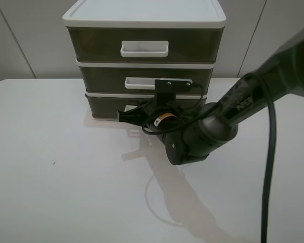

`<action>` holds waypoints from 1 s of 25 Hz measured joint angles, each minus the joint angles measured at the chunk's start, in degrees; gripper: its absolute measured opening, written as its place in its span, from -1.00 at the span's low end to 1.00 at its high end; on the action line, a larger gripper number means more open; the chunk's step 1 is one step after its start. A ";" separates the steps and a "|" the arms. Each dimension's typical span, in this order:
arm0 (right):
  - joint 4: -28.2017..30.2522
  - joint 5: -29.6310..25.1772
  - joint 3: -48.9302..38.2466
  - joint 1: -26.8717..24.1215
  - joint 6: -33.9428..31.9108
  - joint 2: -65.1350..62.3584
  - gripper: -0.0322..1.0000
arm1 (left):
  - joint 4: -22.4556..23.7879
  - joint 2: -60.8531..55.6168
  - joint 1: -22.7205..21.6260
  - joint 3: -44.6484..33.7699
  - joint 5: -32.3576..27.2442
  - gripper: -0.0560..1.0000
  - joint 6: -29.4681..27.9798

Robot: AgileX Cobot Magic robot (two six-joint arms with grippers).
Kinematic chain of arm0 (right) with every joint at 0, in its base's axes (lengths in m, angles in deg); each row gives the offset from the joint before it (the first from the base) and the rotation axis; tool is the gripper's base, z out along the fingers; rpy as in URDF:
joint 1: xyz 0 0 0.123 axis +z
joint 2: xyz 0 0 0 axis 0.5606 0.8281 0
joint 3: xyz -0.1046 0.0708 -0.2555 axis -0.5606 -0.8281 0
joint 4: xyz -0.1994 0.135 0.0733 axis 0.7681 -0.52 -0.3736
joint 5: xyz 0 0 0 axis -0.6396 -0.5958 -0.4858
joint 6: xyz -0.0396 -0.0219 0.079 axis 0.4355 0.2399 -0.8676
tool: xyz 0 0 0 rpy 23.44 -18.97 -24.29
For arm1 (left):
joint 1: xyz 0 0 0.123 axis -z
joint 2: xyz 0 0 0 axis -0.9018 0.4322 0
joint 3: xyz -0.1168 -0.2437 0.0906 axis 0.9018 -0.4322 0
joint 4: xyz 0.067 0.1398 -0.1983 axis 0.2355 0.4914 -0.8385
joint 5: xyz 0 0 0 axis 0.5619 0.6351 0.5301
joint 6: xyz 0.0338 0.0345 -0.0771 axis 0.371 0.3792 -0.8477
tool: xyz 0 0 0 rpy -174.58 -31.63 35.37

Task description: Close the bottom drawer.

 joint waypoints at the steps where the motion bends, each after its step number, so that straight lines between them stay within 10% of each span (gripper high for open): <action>1: 0.05 -0.71 -0.73 0.13 0.00 -0.85 -0.90 | 0.00 0.00 0.00 0.00 0.00 0.47 0.00; 13: 5.25 -18.19 -14.01 -0.21 0.17 -20.06 -0.80 | 0.00 0.00 0.00 0.00 0.00 0.47 0.00; 20: 11.41 -38.61 -20.23 -11.67 0.23 -33.12 0.39 | 0.00 0.00 0.00 0.00 0.00 0.47 0.00; 25: 15.74 -57.33 -20.27 -25.39 0.23 -45.12 0.63 | 0.00 0.00 0.00 0.00 0.00 0.47 0.00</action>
